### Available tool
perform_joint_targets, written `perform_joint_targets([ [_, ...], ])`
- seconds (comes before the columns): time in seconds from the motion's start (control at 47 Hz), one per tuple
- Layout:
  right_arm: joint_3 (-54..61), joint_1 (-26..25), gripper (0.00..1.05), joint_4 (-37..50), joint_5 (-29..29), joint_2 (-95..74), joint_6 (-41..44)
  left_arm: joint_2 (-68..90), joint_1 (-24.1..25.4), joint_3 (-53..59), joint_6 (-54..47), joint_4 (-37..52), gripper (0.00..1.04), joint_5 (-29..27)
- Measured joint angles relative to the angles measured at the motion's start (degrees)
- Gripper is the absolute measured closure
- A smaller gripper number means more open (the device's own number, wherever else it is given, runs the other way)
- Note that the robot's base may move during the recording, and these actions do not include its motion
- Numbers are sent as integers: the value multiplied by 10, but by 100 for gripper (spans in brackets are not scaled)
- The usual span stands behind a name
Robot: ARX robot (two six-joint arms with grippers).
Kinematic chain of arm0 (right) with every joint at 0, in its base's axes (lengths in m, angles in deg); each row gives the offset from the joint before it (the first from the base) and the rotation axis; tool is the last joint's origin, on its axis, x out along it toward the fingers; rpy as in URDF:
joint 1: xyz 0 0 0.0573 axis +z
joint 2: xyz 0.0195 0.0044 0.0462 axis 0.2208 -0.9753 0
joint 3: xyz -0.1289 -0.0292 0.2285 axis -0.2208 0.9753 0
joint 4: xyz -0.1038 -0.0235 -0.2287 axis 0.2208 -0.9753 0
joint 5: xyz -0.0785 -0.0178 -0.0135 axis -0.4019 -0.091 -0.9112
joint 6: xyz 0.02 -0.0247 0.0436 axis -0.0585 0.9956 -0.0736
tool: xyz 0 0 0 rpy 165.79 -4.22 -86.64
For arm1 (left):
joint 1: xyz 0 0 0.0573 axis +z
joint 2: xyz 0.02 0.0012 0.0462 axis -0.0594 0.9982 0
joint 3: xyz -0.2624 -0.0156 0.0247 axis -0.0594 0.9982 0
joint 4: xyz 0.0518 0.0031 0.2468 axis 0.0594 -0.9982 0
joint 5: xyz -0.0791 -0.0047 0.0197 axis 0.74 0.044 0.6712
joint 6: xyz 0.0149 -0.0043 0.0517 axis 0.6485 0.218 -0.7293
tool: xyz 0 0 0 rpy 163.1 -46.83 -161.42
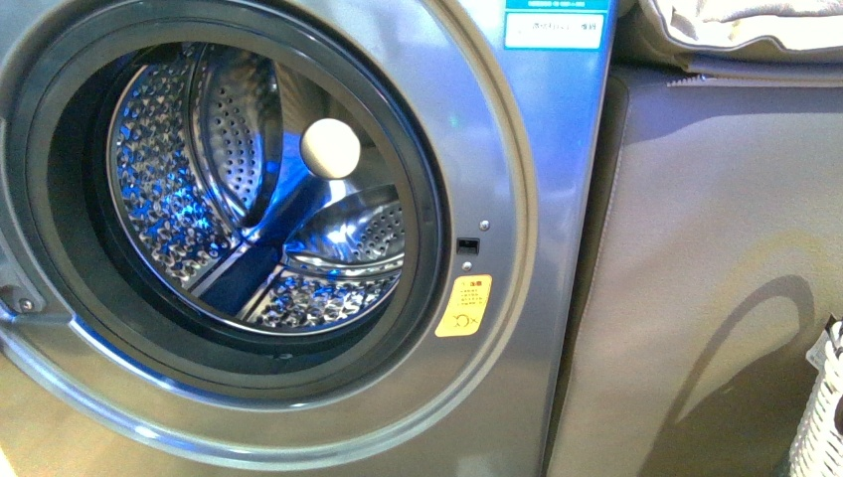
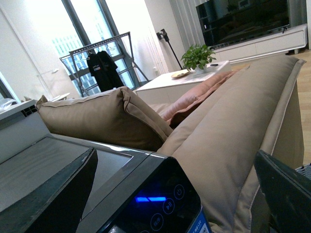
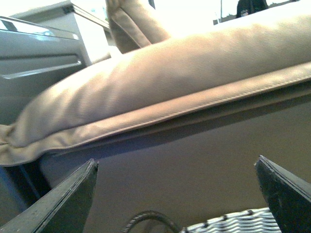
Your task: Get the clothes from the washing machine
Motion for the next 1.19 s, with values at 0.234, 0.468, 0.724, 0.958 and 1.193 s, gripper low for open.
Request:
perform_joint_targets([
  [0.234, 68, 150, 18, -157, -131, 206, 61, 0, 0, 0, 0, 0, 7, 0],
  [0.468, 123, 224, 60, -297, -190, 286, 163, 0, 0, 0, 0, 0, 7, 0],
  [0.724, 172, 304, 103, -297, -275, 340, 174, 6, -14, -35, 32, -59, 7, -105],
  [0.958, 200, 316, 102, -301, -278, 372, 176, 33, 11, -141, 111, -182, 7, -384],
  [1.193, 217, 316, 102, -311, -278, 402, 176, 39, 108, -172, 134, -197, 7, -443],
])
